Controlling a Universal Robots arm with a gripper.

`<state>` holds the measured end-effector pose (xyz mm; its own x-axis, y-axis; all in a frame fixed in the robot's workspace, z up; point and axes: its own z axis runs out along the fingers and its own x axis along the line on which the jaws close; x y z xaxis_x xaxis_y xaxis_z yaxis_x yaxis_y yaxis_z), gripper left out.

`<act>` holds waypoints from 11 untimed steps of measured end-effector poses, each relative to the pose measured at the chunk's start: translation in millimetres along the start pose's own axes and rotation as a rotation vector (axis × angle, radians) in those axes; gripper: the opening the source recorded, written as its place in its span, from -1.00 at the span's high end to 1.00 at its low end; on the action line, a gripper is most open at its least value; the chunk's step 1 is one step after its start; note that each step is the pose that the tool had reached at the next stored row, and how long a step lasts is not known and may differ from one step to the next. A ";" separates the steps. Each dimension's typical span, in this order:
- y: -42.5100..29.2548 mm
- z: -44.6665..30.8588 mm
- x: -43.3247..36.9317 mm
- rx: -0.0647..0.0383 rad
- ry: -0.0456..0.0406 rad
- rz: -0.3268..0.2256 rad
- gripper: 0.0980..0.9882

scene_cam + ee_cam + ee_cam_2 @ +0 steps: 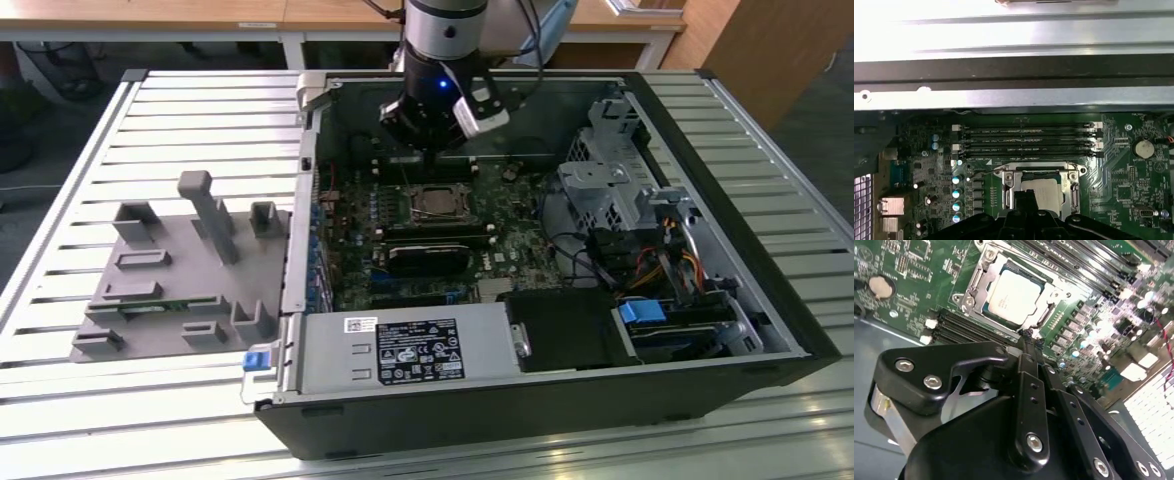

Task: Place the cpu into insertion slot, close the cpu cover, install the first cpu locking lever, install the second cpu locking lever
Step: 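Install the first cpu locking lever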

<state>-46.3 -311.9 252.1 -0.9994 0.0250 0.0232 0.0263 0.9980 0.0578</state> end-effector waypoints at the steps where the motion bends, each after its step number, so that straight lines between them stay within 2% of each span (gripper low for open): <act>1: 0.0 0.0 0.2 0.000 0.0007 -0.011 0.98; 4: -0.1 0.2 3.0 0.000 0.0015 -0.029 0.98; 6: -0.2 0.2 8.3 0.001 0.0009 -0.030 0.98; 7: -0.4 0.3 14.6 0.001 -0.0024 -0.030 0.98; 11: -0.6 0.5 24.8 0.000 -0.0093 -0.030 0.98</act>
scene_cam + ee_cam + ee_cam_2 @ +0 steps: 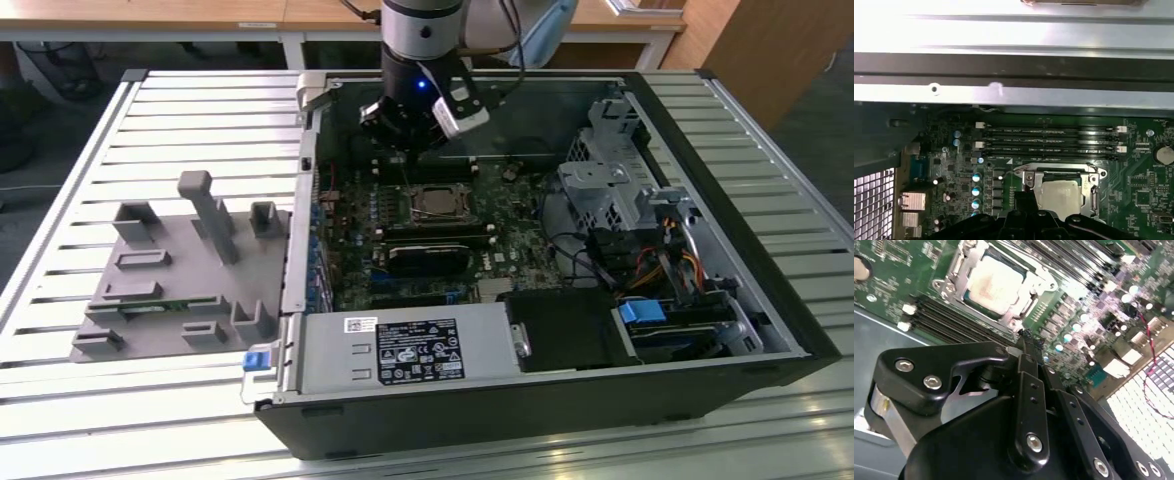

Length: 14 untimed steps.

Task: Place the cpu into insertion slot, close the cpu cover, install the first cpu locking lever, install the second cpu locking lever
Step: 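Install the first cpu locking lever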

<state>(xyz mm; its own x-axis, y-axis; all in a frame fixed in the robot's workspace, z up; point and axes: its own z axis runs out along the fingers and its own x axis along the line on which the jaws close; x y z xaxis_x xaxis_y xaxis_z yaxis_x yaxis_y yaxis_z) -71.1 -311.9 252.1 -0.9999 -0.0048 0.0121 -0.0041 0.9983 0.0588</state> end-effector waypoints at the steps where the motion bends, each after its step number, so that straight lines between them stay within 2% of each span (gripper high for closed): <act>1: 0.0 0.1 2.7 0.000 -0.0011 0.000 0.98; 8: 0.7 0.3 18.0 -0.001 -0.0048 0.000 0.98; 14: 6.9 0.7 23.7 -0.001 -0.0049 0.000 0.98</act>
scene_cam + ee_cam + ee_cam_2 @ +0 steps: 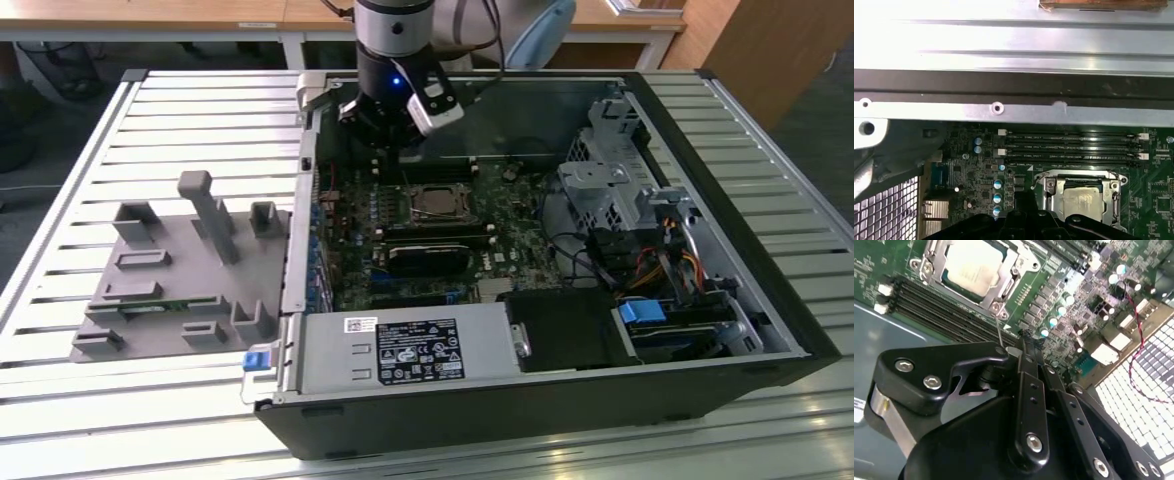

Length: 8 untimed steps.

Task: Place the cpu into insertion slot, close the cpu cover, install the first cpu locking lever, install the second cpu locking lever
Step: 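Install the first cpu locking lever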

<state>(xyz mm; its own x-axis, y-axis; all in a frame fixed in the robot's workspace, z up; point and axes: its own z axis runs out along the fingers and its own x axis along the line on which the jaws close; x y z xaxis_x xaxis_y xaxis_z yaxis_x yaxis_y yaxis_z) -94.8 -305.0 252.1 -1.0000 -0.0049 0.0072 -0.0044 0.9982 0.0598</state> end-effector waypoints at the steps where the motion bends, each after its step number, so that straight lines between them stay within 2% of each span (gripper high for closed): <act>1: 0.7 0.1 1.0 0.000 0.0000 0.000 0.98; 8: 6.9 0.6 5.2 0.000 -0.0001 0.000 0.98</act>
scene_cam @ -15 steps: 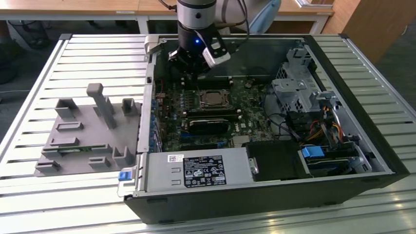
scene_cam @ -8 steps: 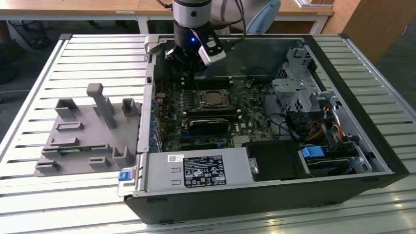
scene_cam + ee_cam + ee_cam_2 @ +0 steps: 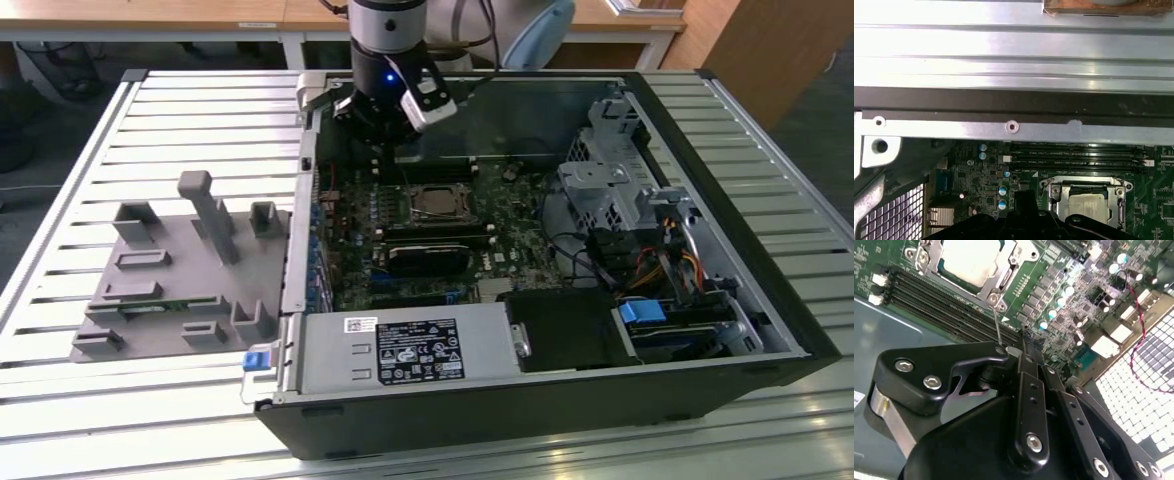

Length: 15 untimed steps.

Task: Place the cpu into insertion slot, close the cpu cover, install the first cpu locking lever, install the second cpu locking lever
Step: 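Install the first cpu locking lever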

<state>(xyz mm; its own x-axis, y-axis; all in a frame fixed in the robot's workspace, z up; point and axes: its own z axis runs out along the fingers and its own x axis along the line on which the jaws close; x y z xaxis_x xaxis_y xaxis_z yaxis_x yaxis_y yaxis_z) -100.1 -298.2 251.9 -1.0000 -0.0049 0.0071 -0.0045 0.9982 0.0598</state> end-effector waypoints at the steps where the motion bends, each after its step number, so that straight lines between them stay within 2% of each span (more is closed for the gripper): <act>1: 1.4 0.1 0.0 0.000 0.0000 0.000 0.98; 4: 6.9 0.5 -0.2 0.000 0.0000 0.000 0.98; 8: 8.2 0.6 -6.1 0.000 0.0001 0.000 0.98; 11: 8.3 0.7 -14.7 0.000 0.0001 0.000 0.98; 15: 8.4 1.0 -30.5 0.000 0.0000 0.000 0.98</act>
<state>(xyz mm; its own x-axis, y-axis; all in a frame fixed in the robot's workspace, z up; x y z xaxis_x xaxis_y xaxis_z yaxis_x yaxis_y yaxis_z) -69.7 -289.6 251.2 -1.0000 -0.0048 0.0072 -0.0043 0.9982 0.0599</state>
